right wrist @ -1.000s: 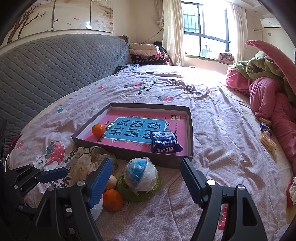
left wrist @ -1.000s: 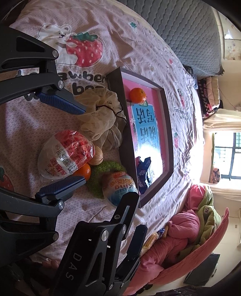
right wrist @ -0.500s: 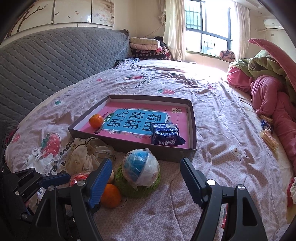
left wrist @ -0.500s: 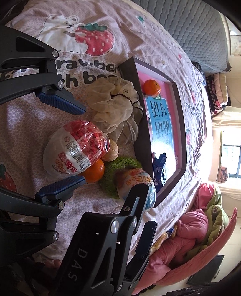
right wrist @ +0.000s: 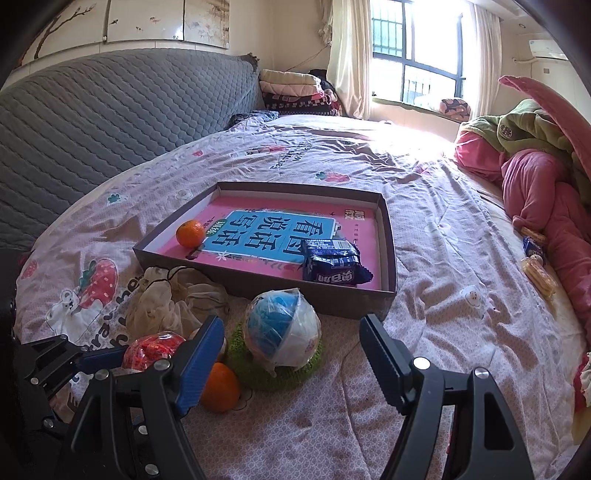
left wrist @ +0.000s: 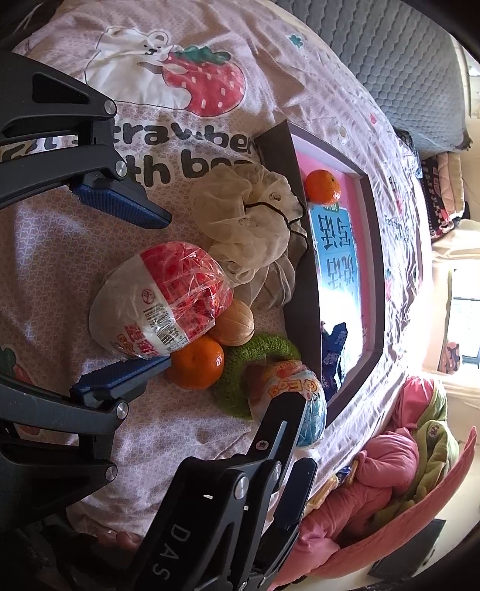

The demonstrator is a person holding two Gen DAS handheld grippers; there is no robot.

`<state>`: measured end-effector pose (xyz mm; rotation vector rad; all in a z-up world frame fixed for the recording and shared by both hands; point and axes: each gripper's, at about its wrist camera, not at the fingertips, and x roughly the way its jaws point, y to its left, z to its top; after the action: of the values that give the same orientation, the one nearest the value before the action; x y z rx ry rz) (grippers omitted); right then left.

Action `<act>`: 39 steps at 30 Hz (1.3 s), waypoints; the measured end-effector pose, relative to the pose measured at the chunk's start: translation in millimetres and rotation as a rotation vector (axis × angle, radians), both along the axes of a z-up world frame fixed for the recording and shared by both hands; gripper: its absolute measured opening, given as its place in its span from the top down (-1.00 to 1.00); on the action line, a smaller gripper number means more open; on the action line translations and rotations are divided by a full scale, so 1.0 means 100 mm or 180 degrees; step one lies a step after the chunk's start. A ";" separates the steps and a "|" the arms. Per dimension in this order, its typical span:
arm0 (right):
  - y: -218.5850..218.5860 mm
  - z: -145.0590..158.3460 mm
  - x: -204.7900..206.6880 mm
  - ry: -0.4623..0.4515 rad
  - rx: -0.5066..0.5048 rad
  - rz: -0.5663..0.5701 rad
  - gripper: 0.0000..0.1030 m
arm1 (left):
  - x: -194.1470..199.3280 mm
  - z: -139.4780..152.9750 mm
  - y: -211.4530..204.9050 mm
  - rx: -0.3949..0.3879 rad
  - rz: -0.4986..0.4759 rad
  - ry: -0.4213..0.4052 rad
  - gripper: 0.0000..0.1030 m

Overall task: Organize objects
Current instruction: 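Move the left gripper to the red-and-white package while the right gripper approaches the bagged blue ball, then position the left gripper around the red-and-white package while the right gripper straddles the blue ball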

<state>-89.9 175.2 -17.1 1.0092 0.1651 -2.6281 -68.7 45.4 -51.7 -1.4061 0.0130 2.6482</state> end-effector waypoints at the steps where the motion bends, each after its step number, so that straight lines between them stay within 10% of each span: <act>1: 0.00 -0.01 -0.01 -0.0006 0.0002 -0.0005 -0.46 | 0.00 0.00 -0.01 0.0007 0.0001 0.0000 -0.36; 39: -0.03 -0.25 -0.12 -0.0017 0.0064 -0.0097 -0.46 | -0.06 -0.11 -0.39 0.0203 0.0236 -0.0018 -0.38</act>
<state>-102.3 171.7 -41.8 1.0334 0.1767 -2.6561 -74.4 6.2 -62.5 -1.4209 -0.1255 2.6780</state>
